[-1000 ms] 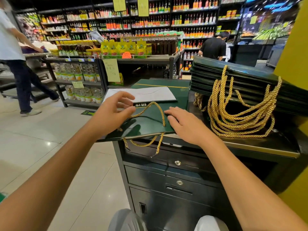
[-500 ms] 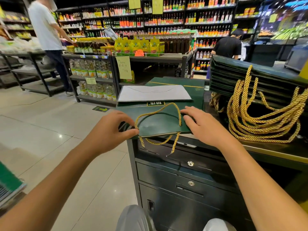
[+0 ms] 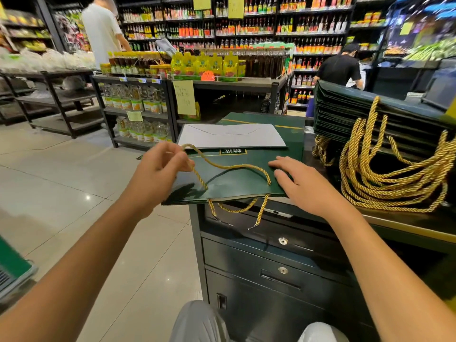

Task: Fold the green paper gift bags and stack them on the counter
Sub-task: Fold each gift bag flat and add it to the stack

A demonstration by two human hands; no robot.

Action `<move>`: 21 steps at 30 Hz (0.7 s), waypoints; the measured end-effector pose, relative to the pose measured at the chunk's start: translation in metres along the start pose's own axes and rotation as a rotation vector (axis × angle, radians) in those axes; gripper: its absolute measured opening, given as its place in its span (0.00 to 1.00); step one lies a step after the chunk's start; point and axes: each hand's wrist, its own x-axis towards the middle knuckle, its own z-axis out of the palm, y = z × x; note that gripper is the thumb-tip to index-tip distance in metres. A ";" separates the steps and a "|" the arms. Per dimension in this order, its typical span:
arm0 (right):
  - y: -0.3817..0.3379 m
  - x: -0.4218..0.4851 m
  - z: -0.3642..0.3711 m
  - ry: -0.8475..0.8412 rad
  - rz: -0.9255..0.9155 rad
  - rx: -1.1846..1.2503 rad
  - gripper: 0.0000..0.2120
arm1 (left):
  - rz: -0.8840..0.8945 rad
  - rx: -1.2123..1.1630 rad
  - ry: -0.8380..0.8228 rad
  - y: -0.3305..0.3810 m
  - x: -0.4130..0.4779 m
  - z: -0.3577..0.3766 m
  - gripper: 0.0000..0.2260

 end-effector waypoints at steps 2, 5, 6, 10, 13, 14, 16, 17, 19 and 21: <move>-0.001 0.000 -0.001 0.003 0.003 0.006 0.20 | -0.083 -0.127 0.083 0.000 0.002 -0.002 0.05; -0.002 0.000 -0.002 0.005 0.003 0.005 0.20 | -0.105 -0.168 0.105 -0.002 0.004 -0.004 0.06; -0.002 0.000 -0.002 0.004 0.004 0.008 0.20 | -0.104 -0.169 0.107 -0.003 0.004 -0.004 0.06; 0.000 0.000 0.000 0.012 0.011 0.018 0.19 | -0.077 -0.096 0.106 -0.011 0.003 -0.007 0.05; -0.003 -0.002 -0.001 0.057 0.007 0.033 0.18 | -0.151 -0.018 0.096 -0.020 0.002 -0.011 0.10; -0.003 -0.004 0.000 0.080 0.006 0.043 0.17 | -0.221 -0.033 0.086 -0.021 -0.001 -0.010 0.13; -0.003 -0.007 0.001 0.147 -0.004 0.059 0.16 | -0.362 -0.105 0.074 -0.027 -0.005 -0.007 0.20; -0.004 -0.008 0.001 0.188 -0.011 0.060 0.16 | -0.414 -0.134 0.072 -0.030 -0.008 -0.006 0.22; -0.008 -0.011 0.002 0.262 -0.033 0.046 0.15 | -0.457 -0.224 0.055 -0.031 -0.013 -0.005 0.20; -0.017 -0.014 0.000 0.276 -0.080 0.031 0.17 | -0.469 -0.357 0.049 -0.028 -0.017 -0.005 0.17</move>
